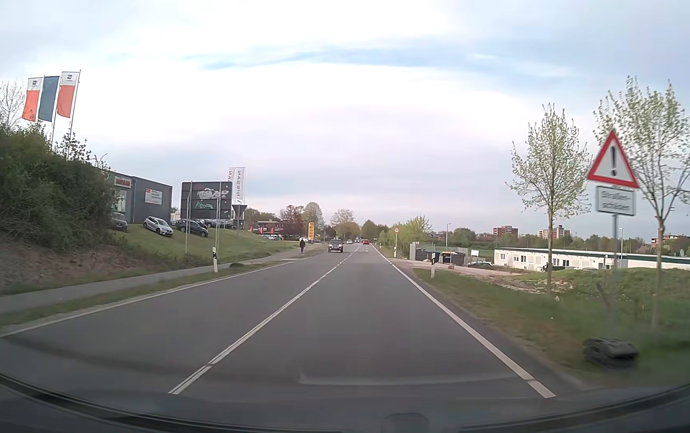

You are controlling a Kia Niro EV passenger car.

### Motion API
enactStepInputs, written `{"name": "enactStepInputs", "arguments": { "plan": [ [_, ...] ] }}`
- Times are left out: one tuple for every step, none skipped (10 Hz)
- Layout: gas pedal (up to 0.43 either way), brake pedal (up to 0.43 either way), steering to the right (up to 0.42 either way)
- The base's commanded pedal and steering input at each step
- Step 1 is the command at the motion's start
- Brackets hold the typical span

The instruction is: Follow the waypoints while adhering to traffic rules and regulations

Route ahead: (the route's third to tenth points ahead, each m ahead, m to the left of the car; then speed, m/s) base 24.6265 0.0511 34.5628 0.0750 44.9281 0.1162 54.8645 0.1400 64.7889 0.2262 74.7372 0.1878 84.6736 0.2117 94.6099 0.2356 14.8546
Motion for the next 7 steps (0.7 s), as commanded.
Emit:
{"name": "enactStepInputs", "arguments": {
  "plan": [
    [0.177,0.000,0.002],
    [0.177,0.000,0.003],
    [0.169,0.000,0.003],
    [0.169,0.000,0.003],
    [0.169,0.000,0.002],
    [0.169,0.000,0.003],
    [0.169,0.000,0.003]
  ]
}}
